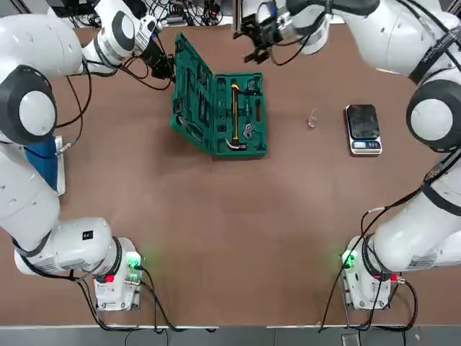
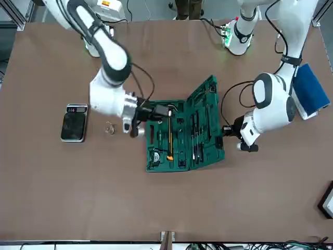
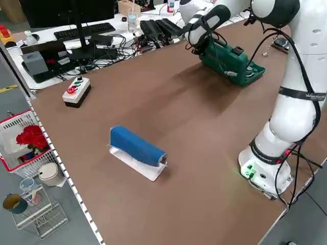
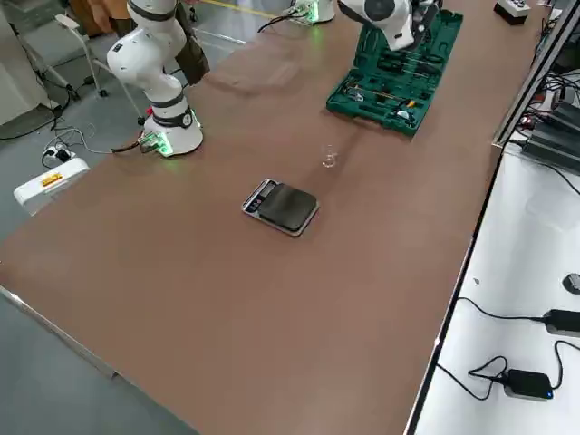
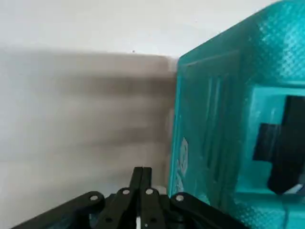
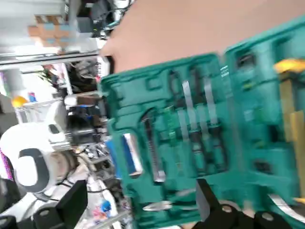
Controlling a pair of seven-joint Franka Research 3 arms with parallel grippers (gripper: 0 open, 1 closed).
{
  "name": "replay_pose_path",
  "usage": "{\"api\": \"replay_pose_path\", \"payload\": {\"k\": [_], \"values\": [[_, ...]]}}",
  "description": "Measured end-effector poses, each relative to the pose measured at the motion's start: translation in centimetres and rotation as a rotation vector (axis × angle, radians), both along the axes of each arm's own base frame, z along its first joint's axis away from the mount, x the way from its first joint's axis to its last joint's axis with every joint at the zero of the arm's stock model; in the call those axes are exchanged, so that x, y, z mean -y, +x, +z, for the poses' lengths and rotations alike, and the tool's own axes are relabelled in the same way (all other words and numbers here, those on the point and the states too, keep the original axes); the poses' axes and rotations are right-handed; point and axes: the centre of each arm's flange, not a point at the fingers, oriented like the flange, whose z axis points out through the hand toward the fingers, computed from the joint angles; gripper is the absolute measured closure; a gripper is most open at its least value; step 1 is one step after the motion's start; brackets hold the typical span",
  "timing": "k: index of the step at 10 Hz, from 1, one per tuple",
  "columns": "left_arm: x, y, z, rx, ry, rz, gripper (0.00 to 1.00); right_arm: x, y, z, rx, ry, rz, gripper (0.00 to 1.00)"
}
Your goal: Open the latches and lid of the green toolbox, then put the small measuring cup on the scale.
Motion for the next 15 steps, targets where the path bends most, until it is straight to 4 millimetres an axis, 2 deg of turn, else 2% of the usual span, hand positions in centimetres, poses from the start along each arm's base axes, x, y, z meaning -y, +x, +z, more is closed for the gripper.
{"api": "replay_pose_path", "payload": {"k": [1, 2, 4, 7, 9, 12, 15], "values": [[0.1, 0.0, 0.0, -0.001, -0.004, 0.002, 0.99, 3.9, 1.9, 0.6, 0.019, -0.069, 0.055, 0.00], [0.0, 0.0, 0.1, -0.001, -0.005, 0.003, 0.99, 7.1, 2.8, 1.7, 0.034, -0.140, 0.102, 0.00], [0.0, 0.0, 0.2, 0.002, -0.006, 0.006, 0.99, 11.8, 2.3, 4.9, 0.049, -0.302, 0.188, 0.00], [-1.1, 0.3, 0.3, 0.004, -0.006, 0.018, 0.99, 18.8, 0.4, 12.6, 0.100, -0.628, 0.161, 0.00], [-1.6, 0.3, 0.3, 0.003, -0.008, 0.015, 0.99, 22.3, -1.6, 16.6, 0.098, -0.810, 0.136, 0.00], [-3.3, 0.4, 0.0, -0.006, -0.015, -0.001, 0.99, 27.3, -3.9, 20.6, 0.080, -0.940, 0.088, 0.00], [-4.6, 0.5, -0.2, -0.011, -0.015, 0.016, 0.99, 29.7, -5.1, 23.4, 0.050, -0.981, 0.072, 0.00]]}}
